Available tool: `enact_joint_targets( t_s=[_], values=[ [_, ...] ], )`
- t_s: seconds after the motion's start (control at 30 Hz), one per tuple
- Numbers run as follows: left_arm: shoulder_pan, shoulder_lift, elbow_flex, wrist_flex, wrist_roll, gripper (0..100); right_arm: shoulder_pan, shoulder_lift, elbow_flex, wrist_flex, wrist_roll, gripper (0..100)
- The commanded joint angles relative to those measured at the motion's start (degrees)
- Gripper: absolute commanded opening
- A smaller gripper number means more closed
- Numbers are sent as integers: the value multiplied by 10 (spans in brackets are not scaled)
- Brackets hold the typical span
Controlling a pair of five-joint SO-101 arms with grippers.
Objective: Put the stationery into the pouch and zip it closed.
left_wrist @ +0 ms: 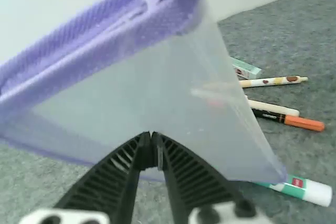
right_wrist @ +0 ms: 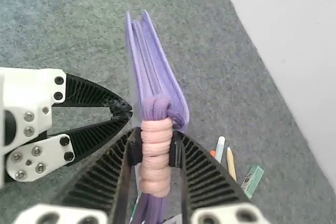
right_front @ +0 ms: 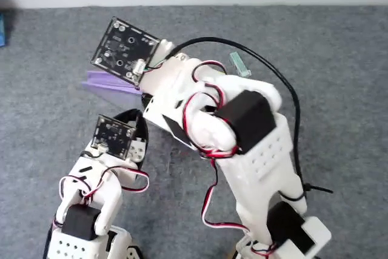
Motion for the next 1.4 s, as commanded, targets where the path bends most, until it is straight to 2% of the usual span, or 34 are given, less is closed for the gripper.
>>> enact_joint_targets(
  t_s=[0.0, 0.1, 0.27, 0.37, 0.47, 0.6, 0.67, 0.83, 1.0, 1.17, 1.37],
  values=[
    [-9, 3, -28, 0, -4, 13, -3, 1, -4, 16, -8, 9],
    [-17, 3, -36, -4, -5, 13, -3, 0, -6, 13, -4, 9],
    [-93, 4, -32, -28, -27, 13, -4, -19, -7, 18, -1, 9],
    [-127, 4, -32, -74, -37, 13, -7, -30, -7, 19, 19, 9],
    [-129, 36, -32, -126, -34, 13, -23, -32, -4, 20, 22, 9],
    [-130, 140, -51, -230, -18, 13, -46, -32, -3, 21, 20, 9],
    [-126, 205, -92, -251, 7, 13, -52, -32, -3, 21, 19, 9],
    [-71, 366, -240, -251, 37, 13, -47, -32, -3, 21, 21, 9],
    [-23, 476, -361, -249, 47, 13, 1, -30, -3, 21, 22, 9],
    [5, 498, -393, -241, 45, 13, 50, -35, 23, 22, 24, 9],
    [-9, 496, -406, -154, 47, 13, 121, -43, 105, 21, 46, 9]
  ],
)
